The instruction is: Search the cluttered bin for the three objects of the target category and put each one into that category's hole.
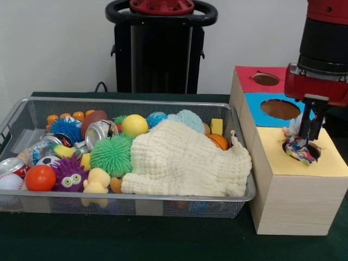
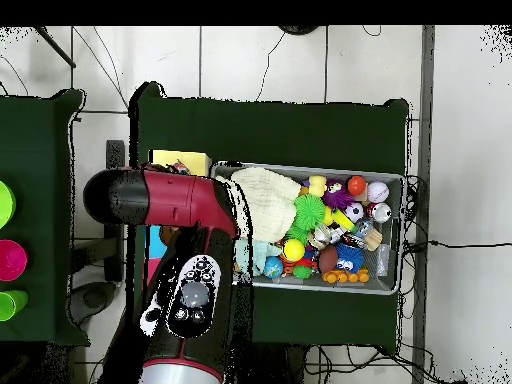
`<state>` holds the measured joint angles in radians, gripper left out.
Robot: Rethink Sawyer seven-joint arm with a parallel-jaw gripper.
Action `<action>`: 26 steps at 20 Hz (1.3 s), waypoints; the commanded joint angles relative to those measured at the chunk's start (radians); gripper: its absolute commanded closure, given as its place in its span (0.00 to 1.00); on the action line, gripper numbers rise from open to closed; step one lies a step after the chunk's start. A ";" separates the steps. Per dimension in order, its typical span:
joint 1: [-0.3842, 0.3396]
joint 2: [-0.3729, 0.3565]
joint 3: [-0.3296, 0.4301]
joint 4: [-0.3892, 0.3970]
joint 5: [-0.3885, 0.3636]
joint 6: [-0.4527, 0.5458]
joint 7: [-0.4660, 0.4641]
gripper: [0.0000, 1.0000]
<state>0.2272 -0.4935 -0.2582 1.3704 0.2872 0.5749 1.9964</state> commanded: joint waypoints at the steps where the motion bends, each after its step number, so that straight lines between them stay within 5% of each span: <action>1: -0.028 0.015 0.047 -0.036 -0.005 0.129 0.140 1.00; 25: -0.030 0.046 0.062 0.010 0.018 0.043 0.176 1.00; 26: -0.029 0.045 0.061 0.010 0.017 0.044 0.174 0.00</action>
<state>0.2276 -0.4814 -0.2632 1.3414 0.2872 0.5896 1.9964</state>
